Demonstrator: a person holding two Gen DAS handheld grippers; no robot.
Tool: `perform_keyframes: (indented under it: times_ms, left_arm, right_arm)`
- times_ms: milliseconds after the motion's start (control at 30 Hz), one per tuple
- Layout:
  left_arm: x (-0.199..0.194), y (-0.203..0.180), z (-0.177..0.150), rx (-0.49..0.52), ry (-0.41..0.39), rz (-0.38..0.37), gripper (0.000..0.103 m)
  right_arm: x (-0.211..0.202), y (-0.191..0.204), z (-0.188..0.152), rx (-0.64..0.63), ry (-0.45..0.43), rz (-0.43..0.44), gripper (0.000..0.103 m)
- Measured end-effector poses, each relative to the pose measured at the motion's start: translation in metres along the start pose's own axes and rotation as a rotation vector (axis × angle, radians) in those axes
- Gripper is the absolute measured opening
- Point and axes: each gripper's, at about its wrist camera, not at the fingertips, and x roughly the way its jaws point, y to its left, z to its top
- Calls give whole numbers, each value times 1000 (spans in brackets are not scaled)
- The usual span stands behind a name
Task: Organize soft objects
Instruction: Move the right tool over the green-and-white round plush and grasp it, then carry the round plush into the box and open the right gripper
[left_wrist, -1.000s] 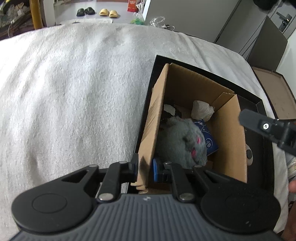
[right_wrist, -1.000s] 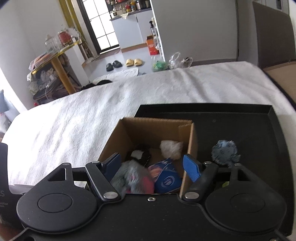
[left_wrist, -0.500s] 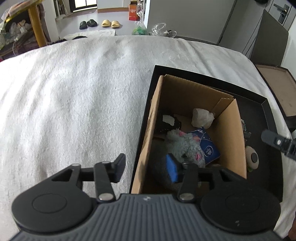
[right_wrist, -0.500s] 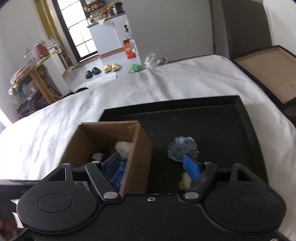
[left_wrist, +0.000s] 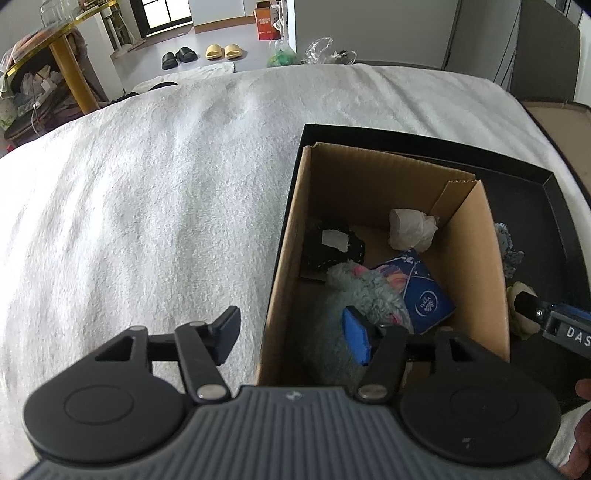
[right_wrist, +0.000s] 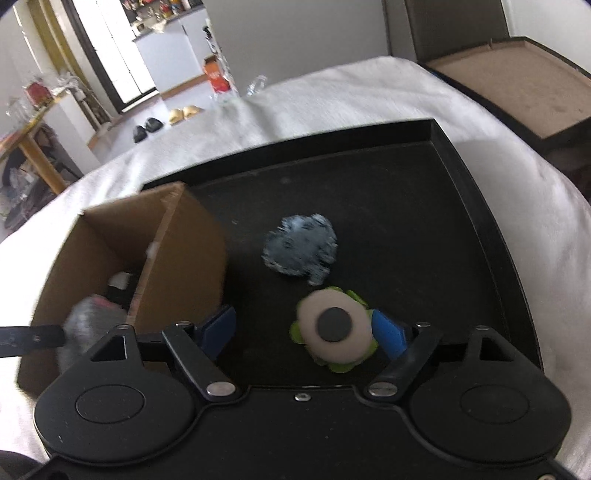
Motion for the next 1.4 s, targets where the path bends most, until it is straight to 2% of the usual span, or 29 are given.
perform_keyframes:
  times_ms: [333, 433, 467, 500, 600, 1000, 1400]
  left_arm:
    - [7, -7, 5, 14, -1, 51, 64]
    - [8, -10, 4, 19, 5, 63, 65]
    - [7, -11, 4, 21, 5, 68, 65]
    - [6, -12, 4, 23, 4, 72, 65]
    - [3, -13, 3, 29, 2, 76, 65]
    - [-15, 0, -4, 15, -15, 79, 65]
    - [-28, 17, -10, -32, -27, 7, 65]
  right_arm:
    - [34, -5, -3, -31, 42, -66, 78]
    - [39, -5, -8, -62, 61, -84, 63]
    - [37, -3, -9, -87, 55, -98, 48]
    - [36, -2, -9, -100, 55, -103, 45]
    - [31, -8, -7, -56, 59, -67, 44]
    - [-6, -2, 0, -46, 18, -4, 43]
    - [-41, 25, 16, -90, -41, 33, 43]
